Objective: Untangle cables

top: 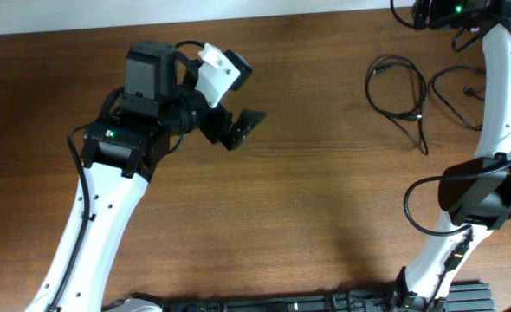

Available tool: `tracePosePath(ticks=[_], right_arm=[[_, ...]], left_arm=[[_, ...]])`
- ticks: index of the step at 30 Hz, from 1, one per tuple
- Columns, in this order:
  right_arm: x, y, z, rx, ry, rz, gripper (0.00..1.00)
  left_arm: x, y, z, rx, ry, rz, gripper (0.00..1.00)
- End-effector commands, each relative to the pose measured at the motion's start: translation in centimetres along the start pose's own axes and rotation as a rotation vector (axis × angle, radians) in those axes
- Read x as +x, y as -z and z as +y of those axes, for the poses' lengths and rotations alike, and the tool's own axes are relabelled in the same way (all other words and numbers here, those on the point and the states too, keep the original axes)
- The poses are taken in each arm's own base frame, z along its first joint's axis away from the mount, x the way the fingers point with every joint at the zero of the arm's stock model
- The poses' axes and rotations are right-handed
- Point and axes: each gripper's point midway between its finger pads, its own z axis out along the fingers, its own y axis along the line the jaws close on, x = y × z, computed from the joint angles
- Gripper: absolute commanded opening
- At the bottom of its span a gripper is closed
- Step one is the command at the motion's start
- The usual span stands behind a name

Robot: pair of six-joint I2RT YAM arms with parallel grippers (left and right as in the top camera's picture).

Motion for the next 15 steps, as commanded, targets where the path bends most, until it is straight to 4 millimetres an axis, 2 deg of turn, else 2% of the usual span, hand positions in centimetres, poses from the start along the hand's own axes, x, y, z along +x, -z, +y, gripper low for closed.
tracePosePath(ticks=[1, 5, 11, 15], right_arm=[[0.9, 0.7, -0.3, 0.007, -0.011, 0.035, 0.99], [0.8, 3.7, 0.5, -0.010, -0.009, 0.020, 0.99], [1.2, 10.2, 3.2, -0.042, 0.022, -0.016, 0.99], [2.3, 13.1, 5.9, -0.078, 0.061, -0.004, 0.99]], left_arm=[[-0.3, 1.0, 2.2, -0.148, 0.100, 0.008, 0.99], [-0.3, 1.2, 2.4, -0.164, 0.115, 0.006, 0.99], [0.7, 2.5, 6.0, -0.395, 0.214, 0.038, 0.99], [1.3, 3.4, 7.7, -0.515, 0.237, 0.057, 0.99]])
